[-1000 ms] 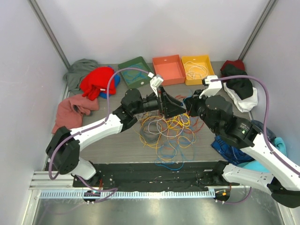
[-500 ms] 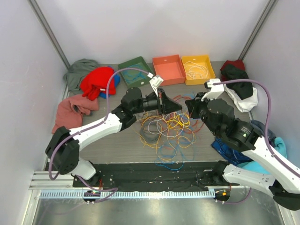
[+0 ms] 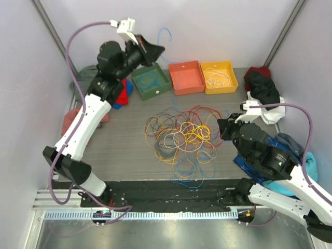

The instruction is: Untangle the cables

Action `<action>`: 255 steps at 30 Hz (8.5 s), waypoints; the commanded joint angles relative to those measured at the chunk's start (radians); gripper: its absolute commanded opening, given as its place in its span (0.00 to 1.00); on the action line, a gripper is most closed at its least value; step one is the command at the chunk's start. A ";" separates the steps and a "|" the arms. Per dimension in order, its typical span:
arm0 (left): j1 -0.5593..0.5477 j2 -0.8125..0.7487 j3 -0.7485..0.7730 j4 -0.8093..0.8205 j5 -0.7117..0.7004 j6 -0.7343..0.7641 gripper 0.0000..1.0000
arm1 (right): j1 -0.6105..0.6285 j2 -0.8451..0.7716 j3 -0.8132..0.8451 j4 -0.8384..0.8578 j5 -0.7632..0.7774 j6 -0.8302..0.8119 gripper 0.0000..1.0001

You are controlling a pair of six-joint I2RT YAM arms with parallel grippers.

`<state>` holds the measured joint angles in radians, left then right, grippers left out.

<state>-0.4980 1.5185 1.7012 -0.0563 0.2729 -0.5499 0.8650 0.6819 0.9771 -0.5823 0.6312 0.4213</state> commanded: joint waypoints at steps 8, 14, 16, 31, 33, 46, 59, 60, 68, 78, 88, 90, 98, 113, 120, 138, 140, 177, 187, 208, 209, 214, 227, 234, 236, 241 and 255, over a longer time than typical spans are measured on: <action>0.044 0.276 0.612 -0.231 -0.332 0.266 0.00 | 0.005 -0.018 -0.044 0.022 0.035 0.002 0.01; 0.099 0.393 0.675 -0.189 -0.396 0.286 0.00 | 0.005 -0.010 -0.064 0.050 0.038 -0.035 0.01; 0.113 0.426 0.670 -0.160 -0.396 0.281 0.00 | 0.005 -0.004 -0.057 0.053 0.039 -0.052 0.01; 0.180 0.627 0.710 0.016 -0.414 0.245 0.00 | 0.005 0.025 -0.101 0.082 0.036 -0.058 0.01; 0.180 0.650 0.703 0.019 -0.414 0.252 0.00 | 0.005 0.034 -0.107 0.091 0.036 -0.061 0.01; 0.180 0.654 0.393 0.050 -0.366 0.180 0.27 | 0.005 0.084 -0.109 0.137 0.028 -0.087 0.01; 0.182 0.648 0.368 -0.089 -0.491 0.246 0.00 | 0.005 0.062 -0.126 0.139 0.024 -0.056 0.01; 0.182 0.623 0.342 -0.076 -0.492 0.229 0.05 | 0.005 0.059 -0.127 0.141 0.024 -0.056 0.01; 0.133 0.435 0.026 0.102 -0.296 0.116 0.59 | 0.005 0.088 -0.120 0.157 0.013 -0.046 0.01; -0.106 -0.001 -0.551 0.515 0.013 0.063 1.00 | -0.006 0.249 0.041 0.246 -0.057 -0.059 0.01; -0.163 -0.146 -0.962 1.065 0.121 -0.100 1.00 | -0.011 0.266 0.138 0.253 -0.097 0.083 0.01; -0.187 -0.142 -0.979 1.108 0.135 -0.102 1.00 | -0.015 0.271 0.153 0.251 -0.131 0.112 0.01; -0.281 -0.084 -0.973 1.219 0.104 -0.091 1.00 | -0.015 0.255 0.172 0.251 -0.185 0.189 0.01; -0.312 0.003 -0.888 1.182 0.184 -0.085 0.54 | -0.015 0.229 0.149 0.253 -0.214 0.221 0.01; -0.287 -0.037 -0.835 0.999 0.193 -0.053 0.00 | -0.014 0.162 0.094 0.225 -0.156 0.206 0.53; 0.199 0.305 -0.143 0.345 0.187 -0.162 0.00 | -0.015 -0.021 -0.061 0.075 0.050 0.114 0.69; 0.207 0.385 -0.033 0.270 0.115 -0.112 0.00 | -0.015 -0.022 -0.071 0.076 0.076 0.105 0.69; -0.031 0.195 -0.180 0.052 -0.754 0.144 1.00 | -0.026 0.120 -0.167 0.213 0.108 0.063 0.68; -0.238 -0.053 -0.583 -0.255 -0.635 -0.200 1.00 | -0.031 0.110 -0.230 0.204 0.105 0.094 0.68; -0.633 -0.048 -0.856 -0.122 -0.314 -0.025 0.99 | -0.035 0.082 -0.385 0.124 0.002 0.367 0.65; -0.633 -0.022 -0.848 -0.111 -0.316 -0.010 0.99 | -0.035 0.084 -0.387 0.127 -0.001 0.375 0.65; -0.631 0.117 -0.726 -0.088 -0.400 0.031 0.97 | -0.035 0.067 -0.402 0.127 0.005 0.376 0.65; -0.623 0.249 -0.638 -0.051 -0.457 0.013 0.88 | -0.037 0.001 -0.393 0.088 0.058 0.335 0.65; -0.587 0.010 -0.770 -0.057 -0.665 -0.028 0.88 | -0.037 -0.114 -0.266 0.061 0.244 0.251 0.65; -0.582 -0.078 -0.796 -0.086 -0.716 -0.045 0.88 | -0.038 -0.122 -0.212 0.090 0.284 0.170 0.65; -0.556 -0.245 -0.880 -0.108 -0.804 -0.050 0.87 | -0.047 0.071 -0.014 0.108 0.357 0.004 0.66; -0.386 -0.442 -0.905 -0.267 -0.693 -0.128 0.86 | -0.343 0.626 0.131 0.179 -0.413 0.050 0.54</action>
<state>-0.9066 1.0904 0.7925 -0.2512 -0.4389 -0.6312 0.5140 1.2648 1.1278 -0.4416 0.4442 0.4488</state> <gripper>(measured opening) 0.859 0.554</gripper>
